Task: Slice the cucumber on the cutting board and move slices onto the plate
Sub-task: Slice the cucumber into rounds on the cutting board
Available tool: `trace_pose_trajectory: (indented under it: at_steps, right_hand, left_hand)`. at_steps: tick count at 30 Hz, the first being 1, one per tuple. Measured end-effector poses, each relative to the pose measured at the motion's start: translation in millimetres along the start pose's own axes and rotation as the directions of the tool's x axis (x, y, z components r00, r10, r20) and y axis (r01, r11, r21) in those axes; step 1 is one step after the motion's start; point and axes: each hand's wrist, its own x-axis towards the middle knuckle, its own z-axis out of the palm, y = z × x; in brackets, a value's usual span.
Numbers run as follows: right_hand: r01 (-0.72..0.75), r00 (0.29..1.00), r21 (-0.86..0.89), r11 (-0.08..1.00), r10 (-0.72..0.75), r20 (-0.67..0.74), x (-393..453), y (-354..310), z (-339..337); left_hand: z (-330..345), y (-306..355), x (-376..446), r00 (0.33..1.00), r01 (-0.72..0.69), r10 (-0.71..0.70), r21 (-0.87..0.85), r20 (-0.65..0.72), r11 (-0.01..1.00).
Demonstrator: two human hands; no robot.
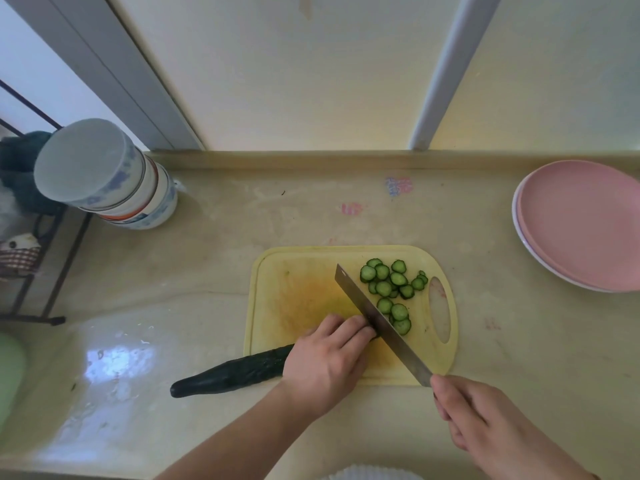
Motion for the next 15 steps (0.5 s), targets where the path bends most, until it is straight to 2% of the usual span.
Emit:
trace_pose_trajectory:
  at_steps: [15]
  right_hand:
    - [0.032, 0.999, -0.097, 0.995, -0.035, -0.025, 23.8, 4.3, 13.8]
  left_hand:
    - [-0.2, -0.1, 1.4, 1.0, -0.024, 0.024, 0.034, 0.01, 0.999]
